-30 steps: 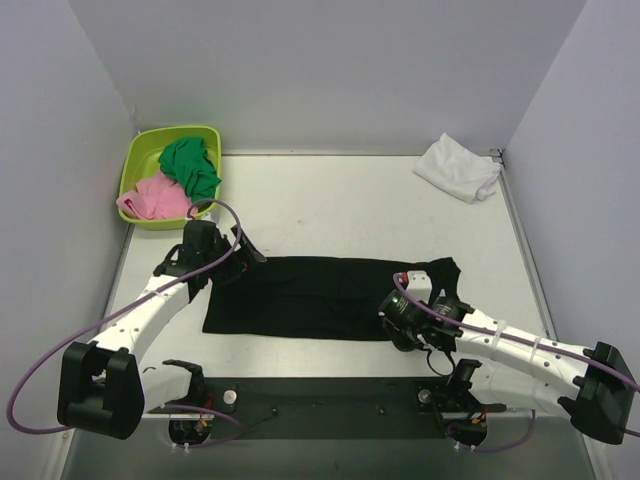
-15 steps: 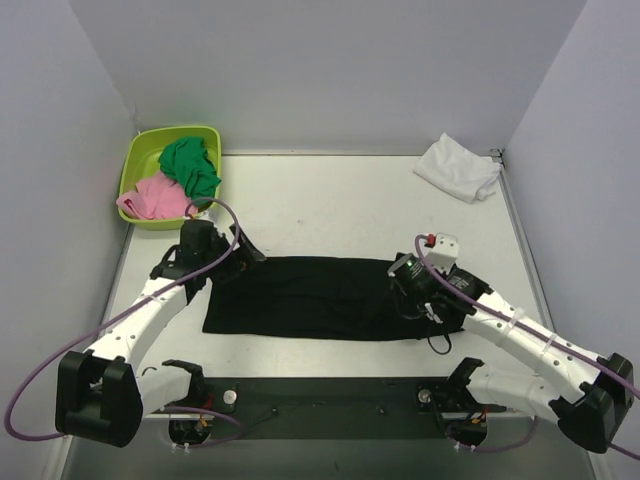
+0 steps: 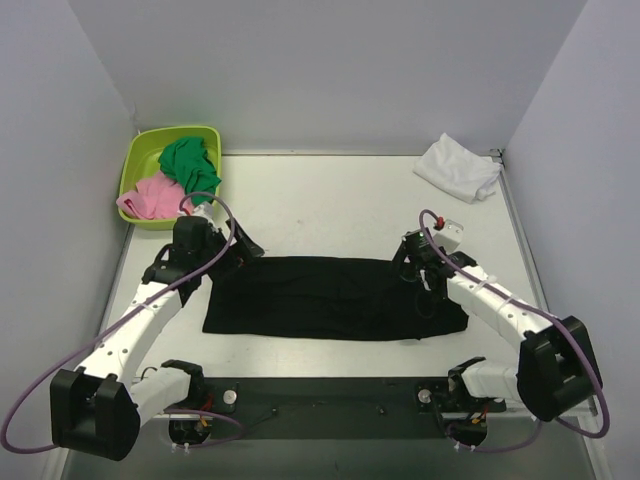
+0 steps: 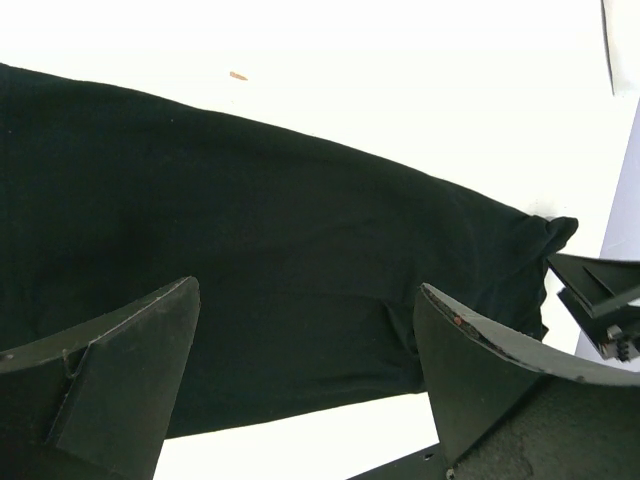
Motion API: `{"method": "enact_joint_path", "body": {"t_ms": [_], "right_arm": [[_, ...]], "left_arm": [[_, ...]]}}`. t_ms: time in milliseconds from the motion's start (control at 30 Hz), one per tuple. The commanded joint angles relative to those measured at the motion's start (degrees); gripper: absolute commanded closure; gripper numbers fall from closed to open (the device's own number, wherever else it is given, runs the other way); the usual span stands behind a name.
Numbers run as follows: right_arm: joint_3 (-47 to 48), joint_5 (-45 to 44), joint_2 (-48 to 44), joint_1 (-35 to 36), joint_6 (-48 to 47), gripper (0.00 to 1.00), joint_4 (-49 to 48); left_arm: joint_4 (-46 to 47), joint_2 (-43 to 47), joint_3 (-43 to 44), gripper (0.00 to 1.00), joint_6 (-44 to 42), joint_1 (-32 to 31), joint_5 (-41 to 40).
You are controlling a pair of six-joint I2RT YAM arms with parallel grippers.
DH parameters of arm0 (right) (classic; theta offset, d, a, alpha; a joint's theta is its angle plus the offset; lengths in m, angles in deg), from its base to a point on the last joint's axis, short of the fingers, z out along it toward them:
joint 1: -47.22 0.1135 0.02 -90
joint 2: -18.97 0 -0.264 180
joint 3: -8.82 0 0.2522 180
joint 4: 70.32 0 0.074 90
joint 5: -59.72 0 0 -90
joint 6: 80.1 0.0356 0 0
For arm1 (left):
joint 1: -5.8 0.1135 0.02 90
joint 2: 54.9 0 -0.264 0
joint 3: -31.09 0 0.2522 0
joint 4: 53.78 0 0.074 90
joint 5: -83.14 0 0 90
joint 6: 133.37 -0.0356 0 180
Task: Fold and stack the t-shirts
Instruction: Rotate the tshirt 90 degrees
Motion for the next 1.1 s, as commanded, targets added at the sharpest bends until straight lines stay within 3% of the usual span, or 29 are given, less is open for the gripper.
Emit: {"method": "enact_joint_path", "body": {"t_ms": [0, 433, 667, 900, 1067], "right_arm": [[-1.5, 3.2, 3.6, -1.5, -0.8, 0.0, -9.3], [-2.8, 7.5, 13.5, -5.4, -2.4, 0.0, -21.2], [2.2, 12.6, 23.5, -8.4, -2.6, 0.0, -22.9], [18.2, 19.2, 34.6, -9.5, -3.6, 0.0, -17.8], [41.2, 24.9, 49.0, -9.6, -4.2, 0.0, -7.5]], "left_arm": [[-1.0, 1.9, 2.7, 0.03, -1.6, 0.3, 0.6], [-1.6, 2.8, 2.0, 0.03, -1.6, 0.4, 0.6], [-2.8, 3.6, 2.2, 0.03, -2.1, 0.6, 0.5], [-2.0, 4.0, 0.7, 0.03, -2.2, 0.5, 1.8], [-2.1, 3.5, 0.9, 0.03, -3.4, 0.6, 2.1]]}}
